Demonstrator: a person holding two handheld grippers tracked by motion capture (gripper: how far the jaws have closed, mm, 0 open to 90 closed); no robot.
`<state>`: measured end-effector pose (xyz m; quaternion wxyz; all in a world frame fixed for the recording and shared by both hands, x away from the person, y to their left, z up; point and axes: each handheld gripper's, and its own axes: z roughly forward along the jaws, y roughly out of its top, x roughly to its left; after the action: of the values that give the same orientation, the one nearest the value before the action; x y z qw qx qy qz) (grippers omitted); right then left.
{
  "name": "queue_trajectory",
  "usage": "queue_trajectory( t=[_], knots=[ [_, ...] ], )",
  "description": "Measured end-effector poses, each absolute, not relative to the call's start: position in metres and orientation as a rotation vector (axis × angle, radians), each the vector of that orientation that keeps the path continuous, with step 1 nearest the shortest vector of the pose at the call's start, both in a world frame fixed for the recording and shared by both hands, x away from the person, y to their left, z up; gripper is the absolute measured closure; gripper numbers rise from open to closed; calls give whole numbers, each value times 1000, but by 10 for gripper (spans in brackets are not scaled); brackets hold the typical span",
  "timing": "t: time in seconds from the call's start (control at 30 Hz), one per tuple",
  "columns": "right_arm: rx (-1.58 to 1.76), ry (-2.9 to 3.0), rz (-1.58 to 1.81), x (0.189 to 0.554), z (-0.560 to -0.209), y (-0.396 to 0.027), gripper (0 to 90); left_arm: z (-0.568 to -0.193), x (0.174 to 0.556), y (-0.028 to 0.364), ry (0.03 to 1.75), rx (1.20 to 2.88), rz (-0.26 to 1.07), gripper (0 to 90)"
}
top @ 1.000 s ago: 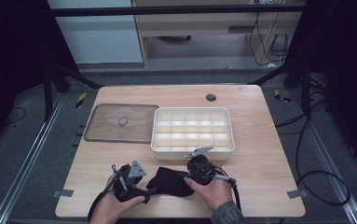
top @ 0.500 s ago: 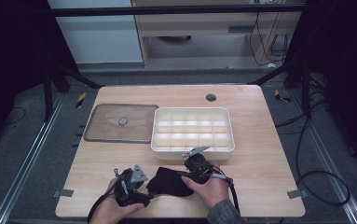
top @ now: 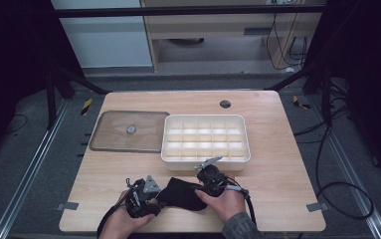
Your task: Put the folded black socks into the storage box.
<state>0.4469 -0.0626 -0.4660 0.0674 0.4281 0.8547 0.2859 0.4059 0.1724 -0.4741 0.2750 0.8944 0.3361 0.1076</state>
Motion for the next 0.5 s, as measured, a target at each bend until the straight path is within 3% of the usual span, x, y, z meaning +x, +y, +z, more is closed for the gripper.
queue_trajectory(
  t=[0.27, 0.5],
  knots=[
    [1262, 2620, 846, 445, -467, -64, 489, -477, 412, 172, 888, 2415, 250, 761],
    [1236, 2640, 810, 439, -466, -62, 479, -478, 412, 170, 877, 2429, 232, 825]
  ],
)
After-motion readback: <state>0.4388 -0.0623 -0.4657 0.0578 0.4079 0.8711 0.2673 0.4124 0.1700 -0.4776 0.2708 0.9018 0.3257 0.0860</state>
